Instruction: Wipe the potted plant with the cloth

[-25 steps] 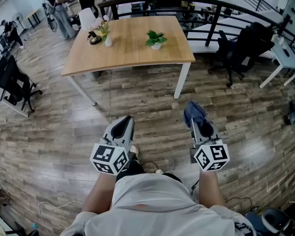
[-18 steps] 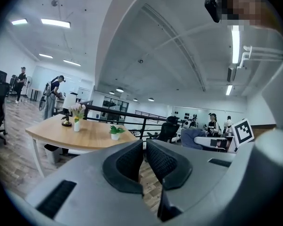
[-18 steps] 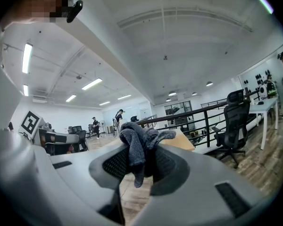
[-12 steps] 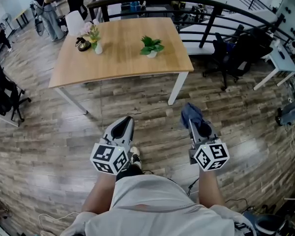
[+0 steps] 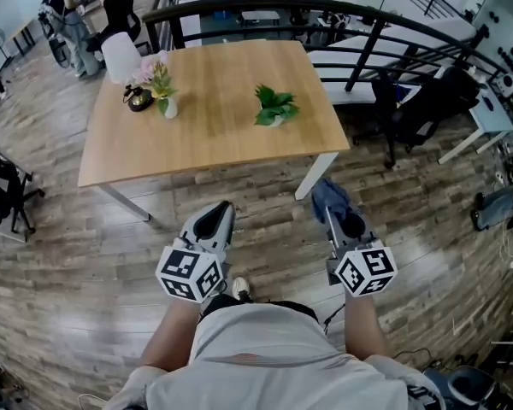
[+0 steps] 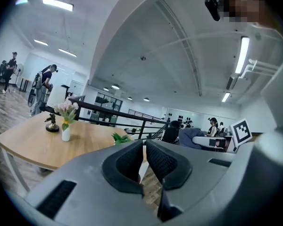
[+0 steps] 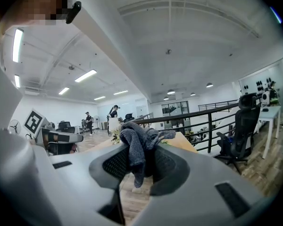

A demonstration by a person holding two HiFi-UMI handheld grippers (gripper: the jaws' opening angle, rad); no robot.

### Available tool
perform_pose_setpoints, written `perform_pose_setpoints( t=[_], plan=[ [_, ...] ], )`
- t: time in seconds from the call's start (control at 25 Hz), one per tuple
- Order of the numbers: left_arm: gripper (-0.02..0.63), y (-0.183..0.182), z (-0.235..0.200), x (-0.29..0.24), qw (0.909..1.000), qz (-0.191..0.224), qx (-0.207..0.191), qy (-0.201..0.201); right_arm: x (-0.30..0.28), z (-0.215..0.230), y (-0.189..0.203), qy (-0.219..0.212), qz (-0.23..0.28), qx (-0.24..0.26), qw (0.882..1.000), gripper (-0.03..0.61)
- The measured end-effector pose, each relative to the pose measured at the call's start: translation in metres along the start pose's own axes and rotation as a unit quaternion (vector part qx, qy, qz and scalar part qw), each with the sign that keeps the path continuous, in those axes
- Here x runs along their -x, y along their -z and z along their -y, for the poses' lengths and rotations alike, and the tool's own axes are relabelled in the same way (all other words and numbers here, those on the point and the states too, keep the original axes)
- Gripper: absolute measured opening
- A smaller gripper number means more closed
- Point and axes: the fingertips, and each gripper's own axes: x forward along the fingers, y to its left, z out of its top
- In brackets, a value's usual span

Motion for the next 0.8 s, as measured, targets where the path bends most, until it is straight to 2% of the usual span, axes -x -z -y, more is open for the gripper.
perform_pose_setpoints(
  t=[0.2, 0.48, 0.8],
  plan=[
    [0.031, -0.013, -0.044, -0.028, 1.0000, -0.001, -0.001, 0.006, -0.047, -0.004, 0.000, 0.004, -0.008, 0.001, 1.000, 0.153],
    [0.031, -0.017, -0.078, -0.067, 0.9998, -0.006, 0.014, 0.008, -0.101, 0.013, -0.006, 0.001, -0.019, 0.000, 1.000, 0.152],
    [0.031, -0.033, -0.112, -0.126, 0.9993, 0.004, 0.027, -0.023, -0.176, 0.052, -0.027, -0.029, -0.023, 0.011, 0.999, 0.152]
  ],
)
